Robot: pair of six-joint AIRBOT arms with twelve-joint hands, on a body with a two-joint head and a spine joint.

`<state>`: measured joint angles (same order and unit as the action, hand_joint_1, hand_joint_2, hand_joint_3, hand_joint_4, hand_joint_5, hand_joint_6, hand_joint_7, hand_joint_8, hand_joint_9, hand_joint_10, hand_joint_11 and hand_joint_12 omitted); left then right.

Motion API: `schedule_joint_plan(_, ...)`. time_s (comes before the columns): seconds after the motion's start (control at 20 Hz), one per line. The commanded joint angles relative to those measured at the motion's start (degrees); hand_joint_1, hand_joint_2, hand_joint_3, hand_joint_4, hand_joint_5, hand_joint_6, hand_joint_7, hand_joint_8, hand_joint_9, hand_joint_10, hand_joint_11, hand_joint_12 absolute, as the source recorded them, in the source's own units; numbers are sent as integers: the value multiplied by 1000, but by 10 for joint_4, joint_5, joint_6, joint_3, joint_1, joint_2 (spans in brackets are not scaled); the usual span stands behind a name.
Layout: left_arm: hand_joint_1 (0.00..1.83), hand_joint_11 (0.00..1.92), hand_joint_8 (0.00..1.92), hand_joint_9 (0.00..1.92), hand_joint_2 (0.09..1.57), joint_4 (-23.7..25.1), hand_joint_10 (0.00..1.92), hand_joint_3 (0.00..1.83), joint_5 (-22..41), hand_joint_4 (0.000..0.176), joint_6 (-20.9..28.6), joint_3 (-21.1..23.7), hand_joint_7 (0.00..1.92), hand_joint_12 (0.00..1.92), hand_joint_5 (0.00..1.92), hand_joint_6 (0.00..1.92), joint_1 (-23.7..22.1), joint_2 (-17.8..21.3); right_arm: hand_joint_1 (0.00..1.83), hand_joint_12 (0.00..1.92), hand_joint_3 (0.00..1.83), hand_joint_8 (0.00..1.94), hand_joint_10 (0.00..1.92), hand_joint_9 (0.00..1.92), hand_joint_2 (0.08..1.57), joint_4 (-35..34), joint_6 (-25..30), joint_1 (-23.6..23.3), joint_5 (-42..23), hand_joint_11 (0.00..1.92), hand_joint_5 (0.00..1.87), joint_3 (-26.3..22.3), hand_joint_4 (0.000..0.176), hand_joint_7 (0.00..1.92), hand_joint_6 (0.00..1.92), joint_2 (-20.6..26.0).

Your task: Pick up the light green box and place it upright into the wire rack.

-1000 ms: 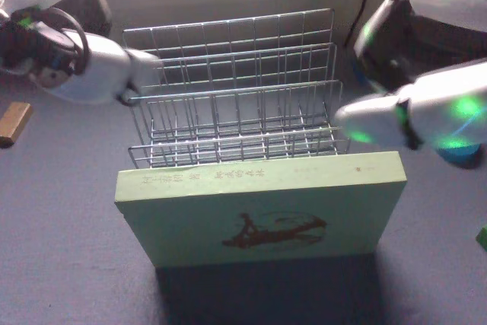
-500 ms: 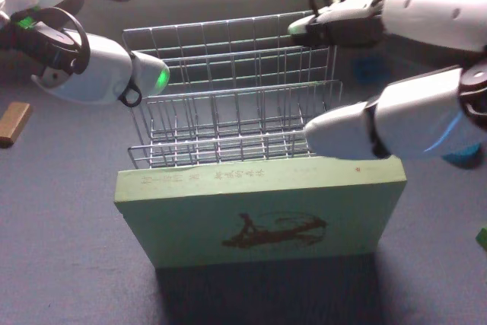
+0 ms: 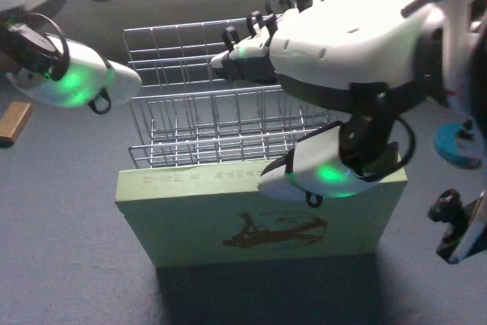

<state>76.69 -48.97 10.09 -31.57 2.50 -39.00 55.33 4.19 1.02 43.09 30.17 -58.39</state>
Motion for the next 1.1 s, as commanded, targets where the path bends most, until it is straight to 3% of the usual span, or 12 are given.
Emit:
schedule_joint_plan(0.0, 297, 0, 0, 307, 1117, 54, 0, 21, 5, 102, -4, -5, 281, 748, 331, 0, -2, 4, 750, 562, 0, 1, 0, 85, 1065, 37, 7, -4, -5, 0, 183, 4, 0, 148, 0, -8)
schedule_joint_plan(0.15, 435, 0, 0, 302, 1056, 59, 0, 0, 21, 101, -11, -13, 280, 742, 331, 0, 3, 19, 805, 491, 0, 0, 0, 64, 1042, 37, 33, 5, 14, 0, 151, 23, 0, 123, 0, -51)
schedule_joint_plan(0.4, 422, 0, 0, 298, 1065, 59, 0, 0, 52, 101, -49, -22, 280, 742, 345, 4, 9, 40, 810, 483, 0, 3, 1, 61, 1044, 13, 55, 12, 37, 0, 141, 66, 0, 121, 0, -114)
schedule_joint_plan(0.55, 511, 0, 0, 297, 1029, 59, 0, 0, 66, 98, -79, -30, 279, 735, 352, 5, 6, 42, 806, 482, 0, 1, 1, 61, 1043, 4, 69, 19, 40, 0, 134, 84, 0, 119, 0, -135)
schedule_joint_plan(0.75, 407, 0, 0, 299, 1091, 59, 1, 11, 69, 98, -108, -38, 280, 744, 354, 2, -4, 43, 804, 485, 0, 2, 0, 54, 1044, -8, 70, 37, 50, 0, 142, 106, 0, 114, 6, -163)
schedule_joint_plan(1.05, 491, 0, 0, 289, 1043, 59, 0, 0, 71, 98, -130, -41, 257, 723, 314, 0, -4, 50, 802, 494, 0, 0, 0, 55, 1043, -22, 81, 52, 51, 0, 144, 117, 0, 109, 5, -173)
